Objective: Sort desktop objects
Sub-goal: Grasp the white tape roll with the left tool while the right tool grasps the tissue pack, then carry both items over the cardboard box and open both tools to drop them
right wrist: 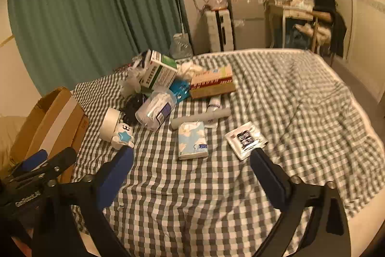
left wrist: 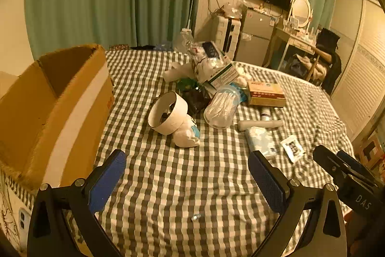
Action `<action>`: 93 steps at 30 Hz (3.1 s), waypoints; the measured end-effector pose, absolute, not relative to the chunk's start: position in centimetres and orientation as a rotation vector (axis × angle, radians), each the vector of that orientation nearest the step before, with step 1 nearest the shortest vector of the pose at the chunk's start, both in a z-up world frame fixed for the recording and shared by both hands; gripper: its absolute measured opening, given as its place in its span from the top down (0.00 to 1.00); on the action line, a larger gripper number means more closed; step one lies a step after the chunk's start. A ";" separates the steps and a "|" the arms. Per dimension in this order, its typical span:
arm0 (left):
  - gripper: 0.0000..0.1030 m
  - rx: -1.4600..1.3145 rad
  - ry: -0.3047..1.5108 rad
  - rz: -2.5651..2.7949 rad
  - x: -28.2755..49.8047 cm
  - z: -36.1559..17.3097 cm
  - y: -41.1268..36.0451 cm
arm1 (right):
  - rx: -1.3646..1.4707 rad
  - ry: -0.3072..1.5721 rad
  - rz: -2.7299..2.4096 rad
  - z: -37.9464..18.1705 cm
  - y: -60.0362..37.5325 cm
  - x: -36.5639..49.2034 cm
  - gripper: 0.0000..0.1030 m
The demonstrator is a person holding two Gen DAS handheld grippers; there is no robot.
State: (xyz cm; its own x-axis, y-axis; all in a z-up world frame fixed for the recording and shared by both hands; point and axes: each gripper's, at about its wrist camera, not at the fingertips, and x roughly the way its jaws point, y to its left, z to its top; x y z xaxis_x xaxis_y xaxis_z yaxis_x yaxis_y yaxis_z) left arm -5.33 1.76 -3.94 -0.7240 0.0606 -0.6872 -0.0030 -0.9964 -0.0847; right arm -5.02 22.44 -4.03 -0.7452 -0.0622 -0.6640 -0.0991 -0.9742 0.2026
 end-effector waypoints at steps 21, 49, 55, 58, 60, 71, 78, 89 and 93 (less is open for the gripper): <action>0.00 -1.323 -0.233 2.769 -19.1 -12.4 -2.0 | -1.411 0.246 2.830 -12.3 21.5 -17.5 0.20; 0.17 -1.281 -0.358 2.711 -15.3 -9.9 -3.5 | -1.472 0.430 2.842 -10.9 21.2 -13.5 0.50; 0.17 -1.256 -0.272 2.718 -11.1 -8.4 -2.0 | -1.431 0.480 2.861 -9.2 20.6 -11.1 0.50; 0.17 -1.235 -0.278 2.714 -9.6 -7.3 -2.0 | -1.411 0.471 2.870 -8.2 19.9 -9.4 0.50; 0.16 -1.213 -0.279 2.722 -8.5 -6.2 -2.1 | -1.368 0.469 2.891 -7.0 19.6 -8.2 0.50; 0.16 -1.000 -0.295 2.794 -3.7 2.3 -6.0 | -1.227 0.494 3.053 0.4 14.8 -3.9 0.50; 0.16 -0.916 -0.270 2.891 -2.9 6.4 -12.6 | -1.209 0.326 3.233 5.3 6.8 -4.3 0.50; 0.16 -1.042 -0.237 3.044 -3.8 3.8 -22.9 | -1.409 0.318 3.388 5.3 -4.9 -9.0 0.50; 0.16 -1.120 -0.246 3.043 -4.0 1.3 -25.3 | -1.520 0.378 3.373 3.8 -7.3 -10.7 0.50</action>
State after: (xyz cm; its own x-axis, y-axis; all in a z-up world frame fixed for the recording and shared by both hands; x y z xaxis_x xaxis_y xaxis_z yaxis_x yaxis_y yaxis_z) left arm -4.02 -25.27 1.32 -0.7573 -0.0508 -0.6511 0.1546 -0.9826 -0.1032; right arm -10.75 -7.25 3.83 -0.5310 -0.5712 -0.6259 0.4184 -0.8191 0.3925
